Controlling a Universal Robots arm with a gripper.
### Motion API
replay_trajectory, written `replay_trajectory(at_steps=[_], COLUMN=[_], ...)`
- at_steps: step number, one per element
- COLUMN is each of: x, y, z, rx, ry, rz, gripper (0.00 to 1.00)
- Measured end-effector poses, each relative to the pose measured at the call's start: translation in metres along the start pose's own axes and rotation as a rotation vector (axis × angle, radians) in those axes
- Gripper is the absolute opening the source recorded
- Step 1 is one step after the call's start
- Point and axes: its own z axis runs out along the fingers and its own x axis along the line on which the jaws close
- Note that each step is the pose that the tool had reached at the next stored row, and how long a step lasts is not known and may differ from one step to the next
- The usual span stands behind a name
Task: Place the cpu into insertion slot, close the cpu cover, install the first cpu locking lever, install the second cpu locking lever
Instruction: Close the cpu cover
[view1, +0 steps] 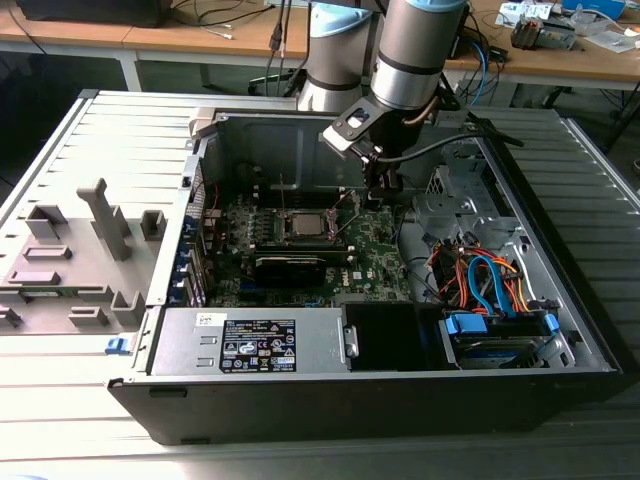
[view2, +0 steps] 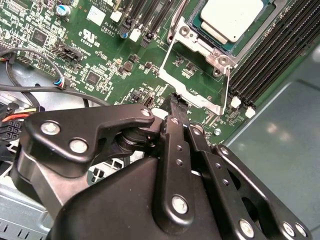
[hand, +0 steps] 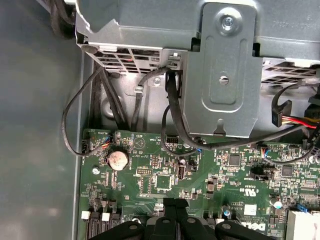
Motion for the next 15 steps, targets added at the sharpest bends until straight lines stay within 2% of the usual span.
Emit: replay_trajectory(at_steps=[15], x=[0.0002], y=[-0.0022], z=[0.0007], rx=[0.0000], ry=[0.0000], rz=[0.000], gripper=[0.11])
